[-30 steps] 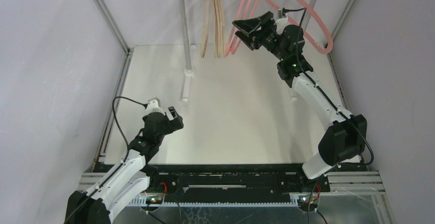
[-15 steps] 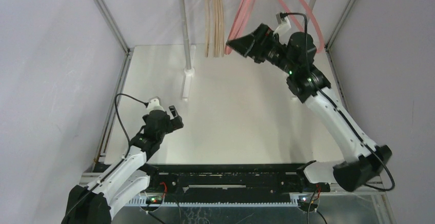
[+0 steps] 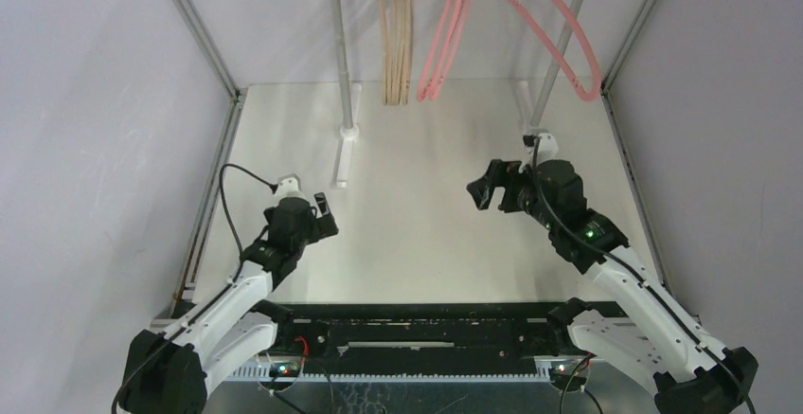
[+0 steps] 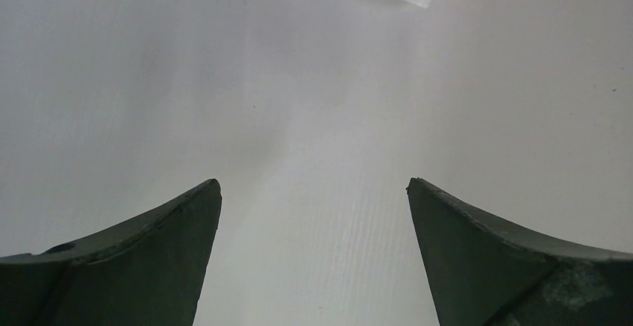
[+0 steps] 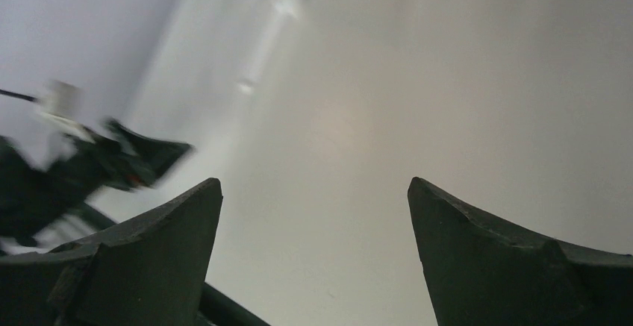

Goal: Organize the hangers

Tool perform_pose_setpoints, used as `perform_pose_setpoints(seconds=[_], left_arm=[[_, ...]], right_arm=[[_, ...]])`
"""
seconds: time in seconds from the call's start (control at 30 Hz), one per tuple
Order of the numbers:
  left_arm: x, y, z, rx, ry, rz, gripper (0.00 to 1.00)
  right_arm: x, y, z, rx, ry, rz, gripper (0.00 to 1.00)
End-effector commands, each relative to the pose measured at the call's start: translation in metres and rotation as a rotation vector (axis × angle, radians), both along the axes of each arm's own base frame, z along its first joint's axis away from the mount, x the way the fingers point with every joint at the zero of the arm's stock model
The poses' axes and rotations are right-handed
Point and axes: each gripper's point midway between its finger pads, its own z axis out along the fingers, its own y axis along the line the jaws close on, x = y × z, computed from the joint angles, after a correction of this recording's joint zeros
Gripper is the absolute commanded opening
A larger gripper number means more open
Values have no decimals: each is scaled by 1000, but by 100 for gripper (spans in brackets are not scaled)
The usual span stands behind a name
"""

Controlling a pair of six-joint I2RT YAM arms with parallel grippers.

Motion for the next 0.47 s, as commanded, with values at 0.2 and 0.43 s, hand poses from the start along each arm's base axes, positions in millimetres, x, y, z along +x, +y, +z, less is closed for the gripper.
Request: perform_pose_setpoints(seconds=[0.2,0.43], left_arm=[[19,-5,18,38,-43,-33,99],[21,-5,25,45,-69,-38,99]], right_arm=[[14,-33,-23,-121,-70,-98,100],[20,-34,-36,-140,-70,-117,100]])
